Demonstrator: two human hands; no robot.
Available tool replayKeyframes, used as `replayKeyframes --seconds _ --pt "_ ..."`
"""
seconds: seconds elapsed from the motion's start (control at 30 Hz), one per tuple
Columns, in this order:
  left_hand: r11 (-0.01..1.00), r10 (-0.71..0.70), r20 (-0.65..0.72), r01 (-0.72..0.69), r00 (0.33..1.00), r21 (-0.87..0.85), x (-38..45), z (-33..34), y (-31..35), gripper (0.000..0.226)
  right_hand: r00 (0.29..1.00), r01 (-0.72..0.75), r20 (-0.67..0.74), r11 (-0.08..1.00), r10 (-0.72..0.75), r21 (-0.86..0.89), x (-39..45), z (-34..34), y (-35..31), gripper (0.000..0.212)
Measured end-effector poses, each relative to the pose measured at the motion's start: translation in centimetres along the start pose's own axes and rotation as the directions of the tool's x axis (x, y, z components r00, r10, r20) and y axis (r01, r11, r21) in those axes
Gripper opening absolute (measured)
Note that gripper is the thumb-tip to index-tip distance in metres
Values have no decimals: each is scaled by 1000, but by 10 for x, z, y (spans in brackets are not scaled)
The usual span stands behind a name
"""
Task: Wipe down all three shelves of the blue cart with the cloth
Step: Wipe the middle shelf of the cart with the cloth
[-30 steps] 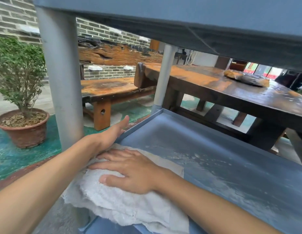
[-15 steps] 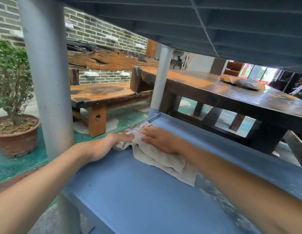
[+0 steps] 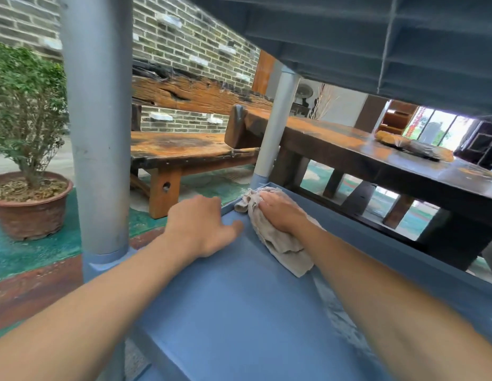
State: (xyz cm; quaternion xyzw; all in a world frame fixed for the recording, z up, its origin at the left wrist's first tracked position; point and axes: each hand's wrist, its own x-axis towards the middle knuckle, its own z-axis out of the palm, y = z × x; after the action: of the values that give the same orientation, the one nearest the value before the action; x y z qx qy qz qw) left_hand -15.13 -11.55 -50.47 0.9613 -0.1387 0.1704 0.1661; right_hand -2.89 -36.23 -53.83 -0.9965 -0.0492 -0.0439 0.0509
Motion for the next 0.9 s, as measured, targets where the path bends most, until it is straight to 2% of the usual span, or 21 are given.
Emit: replayKeyframes --seconds 0.1,0.23,0.37,0.53,0.67,0.9 --pt "993 74 -25 -71 997 92 24 12 7 55 1000 8 -24 1000 -7 7 7 3 2 53" --pt "998 57 173 -55 983 -16 31 34 -10 69 1000 -16 -9 999 16 35 20 5 4 50" --pt "996 62 284 -40 957 -83 40 36 -17 73 992 -127 -14 987 129 97 26 -1 3 56" --pt "993 82 318 -51 945 -104 49 34 -30 72 983 -183 5 977 183 110 33 -4 -9 57" --pt "992 48 344 -4 938 -126 57 35 -35 72 972 -237 23 967 236 99 41 -5 -15 57" --pt "990 16 375 39 927 -139 58 35 -36 78 960 -279 57 942 274 184 50 -3 -10 46"
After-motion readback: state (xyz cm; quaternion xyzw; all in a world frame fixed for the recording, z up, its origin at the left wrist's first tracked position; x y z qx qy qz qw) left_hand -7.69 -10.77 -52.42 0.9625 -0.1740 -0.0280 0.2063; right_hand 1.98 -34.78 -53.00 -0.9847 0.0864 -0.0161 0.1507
